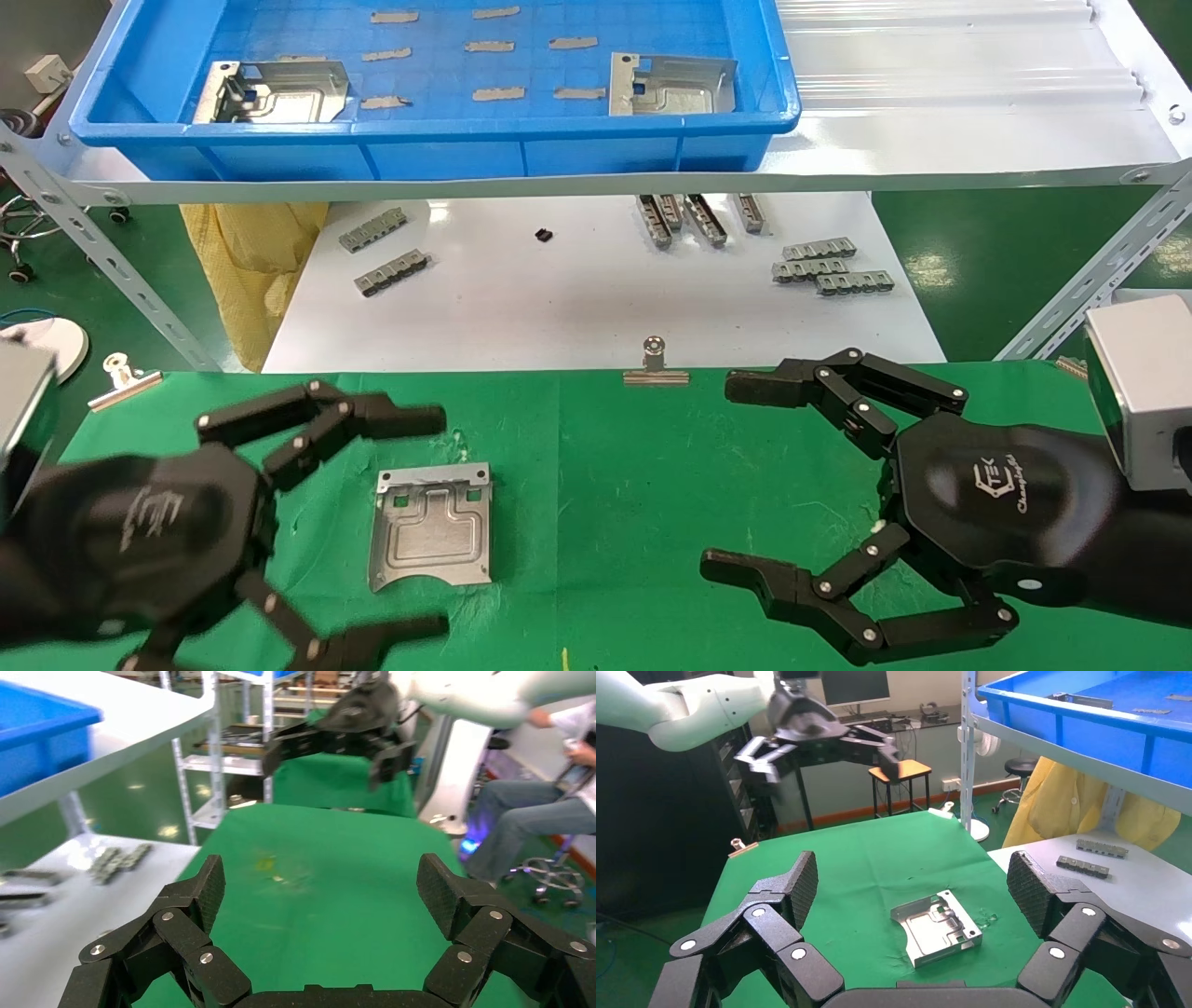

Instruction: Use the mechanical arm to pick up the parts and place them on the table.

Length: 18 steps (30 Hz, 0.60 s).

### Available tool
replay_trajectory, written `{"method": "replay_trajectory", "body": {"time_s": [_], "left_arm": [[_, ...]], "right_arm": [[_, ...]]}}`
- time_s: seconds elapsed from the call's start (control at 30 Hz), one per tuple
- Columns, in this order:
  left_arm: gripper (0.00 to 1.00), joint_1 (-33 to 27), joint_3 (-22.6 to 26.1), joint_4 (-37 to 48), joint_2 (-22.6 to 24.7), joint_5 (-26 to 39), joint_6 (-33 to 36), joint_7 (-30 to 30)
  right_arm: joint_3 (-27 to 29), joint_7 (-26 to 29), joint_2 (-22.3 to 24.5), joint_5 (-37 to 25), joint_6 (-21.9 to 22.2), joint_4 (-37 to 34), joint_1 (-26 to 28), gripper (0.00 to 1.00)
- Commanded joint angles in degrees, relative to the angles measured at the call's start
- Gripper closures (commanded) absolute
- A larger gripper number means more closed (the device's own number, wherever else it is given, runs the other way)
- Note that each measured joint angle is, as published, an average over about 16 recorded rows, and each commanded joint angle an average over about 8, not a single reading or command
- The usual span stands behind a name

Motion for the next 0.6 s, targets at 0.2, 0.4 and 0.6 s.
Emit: {"method": "replay_trajectory", "body": {"time_s": [0.2, 0.4, 0.6], "left_arm": [[0.0, 1.5, -0.92, -3.87, -0.98, -1.12, -0.25, -2.06], [0.0, 1.17, -0.73, -2.83, -0.77, -0.88, -0.26, -1.65], [0.0, 0.96, -0.59, -2.29, -0.64, -0.69, -0.23, -1.45]], "right_arm": [[0.0, 0.0, 0.0, 0.01, 0.01, -0.01, -0.01, 0.0], [0.0, 0.0, 0.0, 0.01, 0.01, -0.01, -0.01, 0.0], [0.0, 0.0, 0.0, 0.01, 0.01, -0.01, -0.01, 0.0]]}}
